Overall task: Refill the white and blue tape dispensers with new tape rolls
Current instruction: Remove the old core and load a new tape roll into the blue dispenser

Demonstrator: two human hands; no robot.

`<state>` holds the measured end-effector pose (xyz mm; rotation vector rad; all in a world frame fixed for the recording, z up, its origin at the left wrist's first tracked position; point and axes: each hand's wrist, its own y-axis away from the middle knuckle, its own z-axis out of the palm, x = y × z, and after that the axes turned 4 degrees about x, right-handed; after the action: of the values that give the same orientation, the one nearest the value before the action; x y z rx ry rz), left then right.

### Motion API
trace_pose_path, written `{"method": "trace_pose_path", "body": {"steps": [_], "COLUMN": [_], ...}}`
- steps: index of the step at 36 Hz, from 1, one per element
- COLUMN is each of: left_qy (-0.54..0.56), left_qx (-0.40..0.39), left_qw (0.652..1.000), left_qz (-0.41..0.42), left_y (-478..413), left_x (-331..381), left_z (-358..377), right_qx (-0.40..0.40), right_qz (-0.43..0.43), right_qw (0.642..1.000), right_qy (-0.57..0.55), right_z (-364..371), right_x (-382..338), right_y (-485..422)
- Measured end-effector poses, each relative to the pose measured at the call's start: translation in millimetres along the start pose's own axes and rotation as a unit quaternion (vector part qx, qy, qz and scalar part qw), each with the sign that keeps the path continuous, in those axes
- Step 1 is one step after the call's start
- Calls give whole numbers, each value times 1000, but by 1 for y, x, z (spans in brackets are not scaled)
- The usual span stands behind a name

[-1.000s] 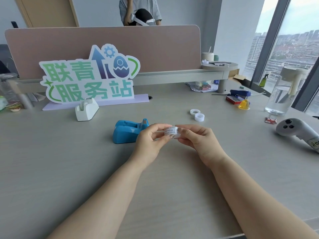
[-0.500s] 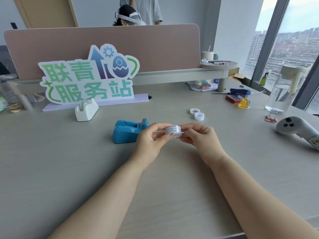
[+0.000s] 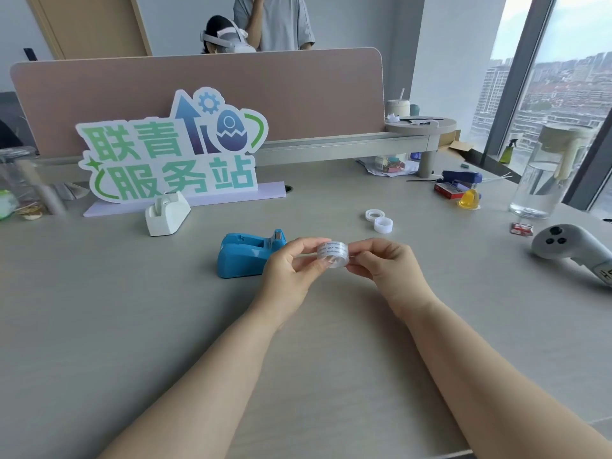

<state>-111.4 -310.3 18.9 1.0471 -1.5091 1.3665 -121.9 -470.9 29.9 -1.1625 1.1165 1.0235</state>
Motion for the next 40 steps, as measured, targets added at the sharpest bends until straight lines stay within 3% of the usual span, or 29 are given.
{"method": "trace_pose_path", "body": {"steps": [10,16,23,30,37,40], "left_qy": [67,53,-139,-359,-371,-331], "left_qx": [46,59,78,90,150,148], "left_qw": [995,995,982,895,862,883], "left_qz": [-49,-56,102,251,310,298], "left_y": [2,11,23,9,-13,-19], "left_x": [2,9,12,14,4,-5], "left_z": [-6,-11,-54,-103,-129,-135], "right_qx": [-73,-79,-72,-78,-98,-87], "right_qz": [3,-2,17,62,75,59], "right_qw": [997,997,995,985,981,989], "right_qy": [-7,-18,-64,-139,-147,-103], "right_z": [2,12,35,93,127,129], "right_x": [-4,-5,-7,-20,-19,-15], "right_y": [5,11,9,-11,-26,-30]}}
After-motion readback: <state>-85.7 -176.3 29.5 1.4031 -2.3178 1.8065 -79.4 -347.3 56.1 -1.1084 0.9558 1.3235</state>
